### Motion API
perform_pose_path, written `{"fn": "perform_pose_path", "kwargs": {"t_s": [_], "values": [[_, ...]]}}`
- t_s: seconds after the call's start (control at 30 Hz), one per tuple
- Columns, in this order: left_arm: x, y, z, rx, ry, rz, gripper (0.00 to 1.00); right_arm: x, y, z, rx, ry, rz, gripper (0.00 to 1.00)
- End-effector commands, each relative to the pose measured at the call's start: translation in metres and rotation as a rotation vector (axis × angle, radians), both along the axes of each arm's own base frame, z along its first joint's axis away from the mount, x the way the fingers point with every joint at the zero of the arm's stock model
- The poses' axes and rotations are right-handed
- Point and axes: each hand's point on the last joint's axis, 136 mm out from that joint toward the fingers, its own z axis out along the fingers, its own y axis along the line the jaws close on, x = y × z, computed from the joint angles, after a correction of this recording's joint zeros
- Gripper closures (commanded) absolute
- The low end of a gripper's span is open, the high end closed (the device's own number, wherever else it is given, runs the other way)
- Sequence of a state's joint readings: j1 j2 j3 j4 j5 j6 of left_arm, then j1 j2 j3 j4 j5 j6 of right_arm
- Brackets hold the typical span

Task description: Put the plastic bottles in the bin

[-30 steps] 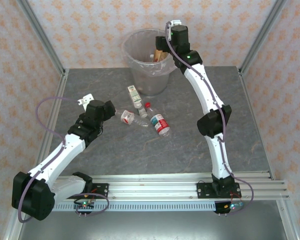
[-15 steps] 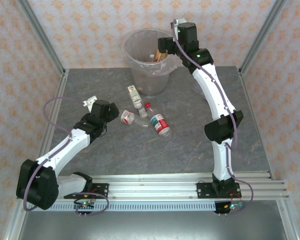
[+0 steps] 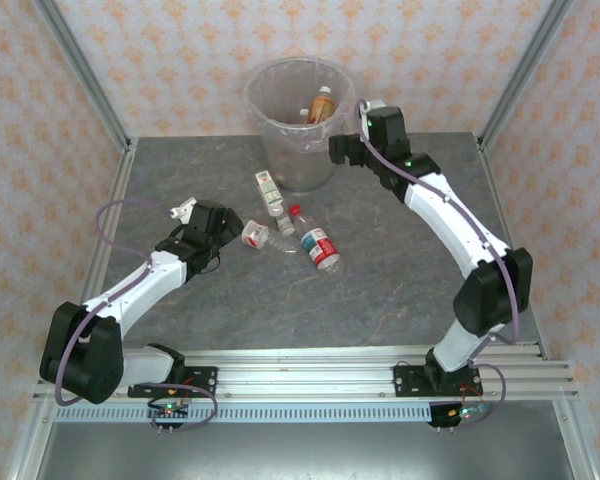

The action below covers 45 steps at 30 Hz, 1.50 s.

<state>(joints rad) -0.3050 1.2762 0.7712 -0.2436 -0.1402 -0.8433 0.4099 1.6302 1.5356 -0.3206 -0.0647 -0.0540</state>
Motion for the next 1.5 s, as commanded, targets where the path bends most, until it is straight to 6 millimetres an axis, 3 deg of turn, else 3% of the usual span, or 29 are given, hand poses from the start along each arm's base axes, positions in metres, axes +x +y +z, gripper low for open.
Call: {"fn": "perform_pose_path", "kwargs": {"t_s": [0.0, 0.3, 0.53, 0.73, 0.9, 1.13, 1.47], "values": [[-0.001, 0.003, 0.008, -0.050, -0.037, 0.059, 0.00, -0.010, -0.011, 0.022, 0.117, -0.125, -0.079, 0.01], [-0.002, -0.015, 0.003, -0.078, 0.009, 0.089, 0.00, -0.041, -0.049, -0.027, 0.252, -0.161, -0.269, 0.01], [-0.005, -0.028, 0.000, -0.114, 0.019, 0.156, 0.00, -0.052, -0.057, -0.042, 0.293, -0.184, -0.293, 0.01], [-0.006, -0.042, -0.008, -0.247, 0.090, 0.247, 0.00, -0.060, -0.063, -0.059, 0.301, -0.157, -0.323, 0.01], [-0.008, -0.037, -0.010, -0.198, 0.152, 0.331, 0.00, -0.064, -0.058, -0.064, 0.309, -0.114, -0.298, 0.01], [0.005, -0.060, -0.021, -0.247, 0.223, 0.341, 0.00, -0.062, -0.062, -0.058, 0.311, -0.143, -0.317, 0.01], [0.022, -0.075, -0.032, -0.231, 0.305, 0.382, 0.00, -0.067, -0.057, -0.055, 0.294, -0.123, -0.278, 0.01]]}}
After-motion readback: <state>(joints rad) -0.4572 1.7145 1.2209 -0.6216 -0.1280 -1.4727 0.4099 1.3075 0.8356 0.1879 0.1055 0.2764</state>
